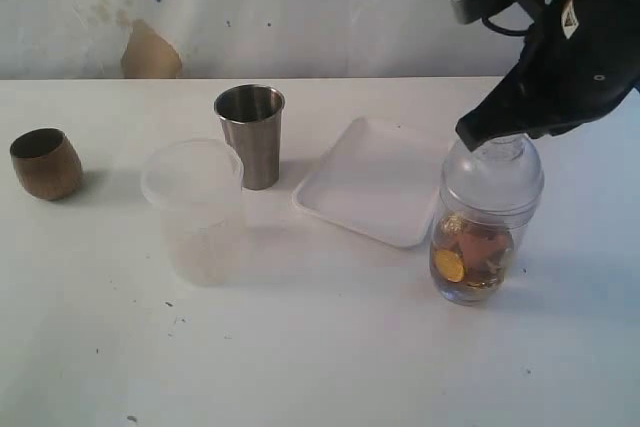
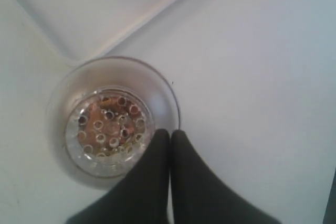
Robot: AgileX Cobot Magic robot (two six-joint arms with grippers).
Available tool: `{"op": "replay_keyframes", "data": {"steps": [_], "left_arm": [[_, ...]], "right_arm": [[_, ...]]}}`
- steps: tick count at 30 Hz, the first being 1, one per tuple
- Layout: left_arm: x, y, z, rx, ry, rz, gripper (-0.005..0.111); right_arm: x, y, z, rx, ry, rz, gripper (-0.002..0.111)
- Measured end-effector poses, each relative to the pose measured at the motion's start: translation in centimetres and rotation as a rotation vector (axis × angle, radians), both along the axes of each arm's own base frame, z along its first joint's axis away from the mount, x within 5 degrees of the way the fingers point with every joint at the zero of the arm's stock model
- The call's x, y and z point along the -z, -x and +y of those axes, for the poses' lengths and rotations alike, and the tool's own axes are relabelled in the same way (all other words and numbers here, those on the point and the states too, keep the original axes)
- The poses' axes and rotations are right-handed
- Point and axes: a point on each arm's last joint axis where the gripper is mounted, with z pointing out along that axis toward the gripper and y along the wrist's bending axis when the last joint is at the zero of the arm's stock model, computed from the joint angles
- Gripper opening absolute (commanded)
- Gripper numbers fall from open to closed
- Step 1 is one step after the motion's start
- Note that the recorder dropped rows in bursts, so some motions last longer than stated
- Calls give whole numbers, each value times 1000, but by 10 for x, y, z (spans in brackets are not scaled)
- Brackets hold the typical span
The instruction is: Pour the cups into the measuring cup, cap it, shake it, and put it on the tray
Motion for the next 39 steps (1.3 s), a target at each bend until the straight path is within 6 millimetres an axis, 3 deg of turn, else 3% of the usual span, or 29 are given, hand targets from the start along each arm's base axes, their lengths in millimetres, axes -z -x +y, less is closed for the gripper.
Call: {"op": "replay_keyframes", "data": {"steps": [9,20,39], "left_arm": [[0,0,0,0,0,0,1],[0,0,0,0,0,0,1],[0,0,0,0,0,0,1]], "right_arm": [[-22,12,4,-14,-142,-106,0],[6,-9,8,-19,-60,-22,0],[17,-12,11,5,-70,45,0]]}}
